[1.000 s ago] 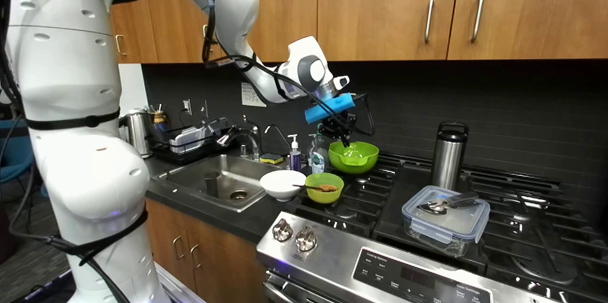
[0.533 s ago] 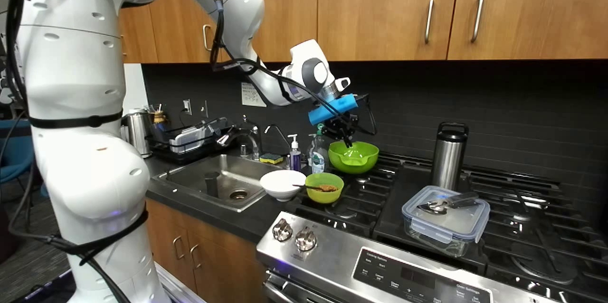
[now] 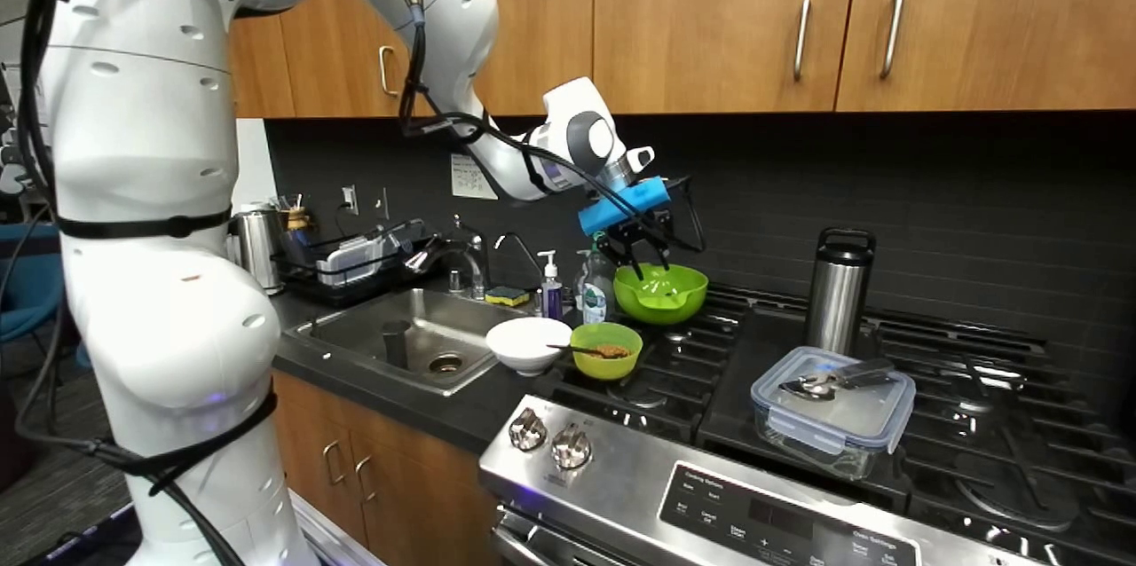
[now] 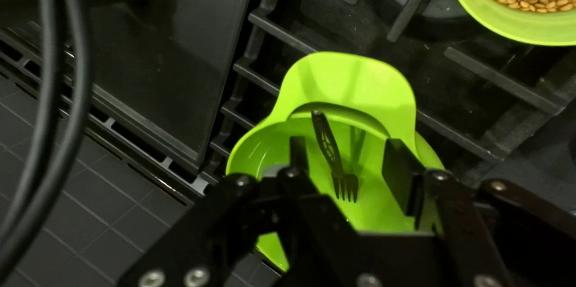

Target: Lift the folk from the white bowl and place it in the bigger green bowl

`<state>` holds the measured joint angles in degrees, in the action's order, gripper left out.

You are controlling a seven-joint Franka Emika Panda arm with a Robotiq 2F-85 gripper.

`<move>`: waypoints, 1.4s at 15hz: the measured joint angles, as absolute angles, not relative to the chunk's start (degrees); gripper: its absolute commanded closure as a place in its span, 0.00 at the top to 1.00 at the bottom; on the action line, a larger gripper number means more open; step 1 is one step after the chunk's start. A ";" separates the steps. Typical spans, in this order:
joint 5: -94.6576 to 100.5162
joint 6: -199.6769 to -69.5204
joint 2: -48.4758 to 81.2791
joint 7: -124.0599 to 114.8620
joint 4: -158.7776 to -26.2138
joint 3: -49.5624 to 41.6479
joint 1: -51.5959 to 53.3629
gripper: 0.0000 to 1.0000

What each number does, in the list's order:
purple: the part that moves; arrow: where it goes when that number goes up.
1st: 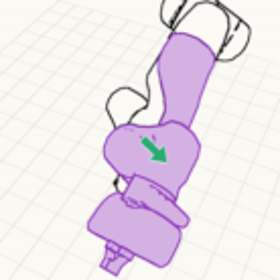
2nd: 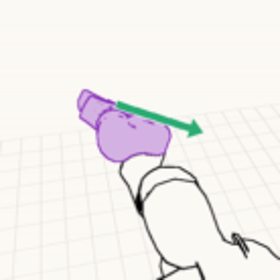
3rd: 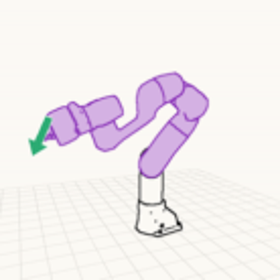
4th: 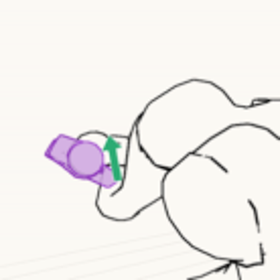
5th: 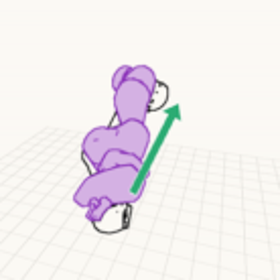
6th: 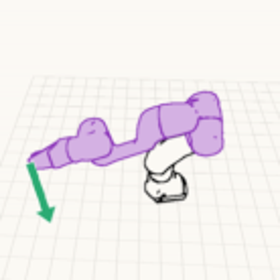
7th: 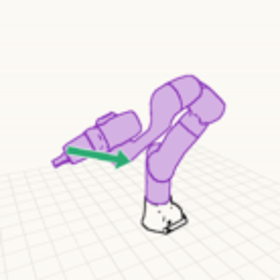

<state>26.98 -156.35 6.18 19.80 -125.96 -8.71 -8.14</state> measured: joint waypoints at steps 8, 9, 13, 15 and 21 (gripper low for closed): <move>26.25 -153.81 4.30 19.69 -125.13 -8.66 -8.11 1.00; 25.74 -152.52 3.75 19.66 -125.17 -8.56 -8.09 1.00; 23.03 -146.45 0.69 19.65 -126.02 -7.87 -7.80 1.00; 21.72 -143.38 -1.32 19.27 -127.09 -7.52 -7.52 1.00; 18.32 -137.04 -8.32 17.82 -132.36 -6.91 -6.56 1.00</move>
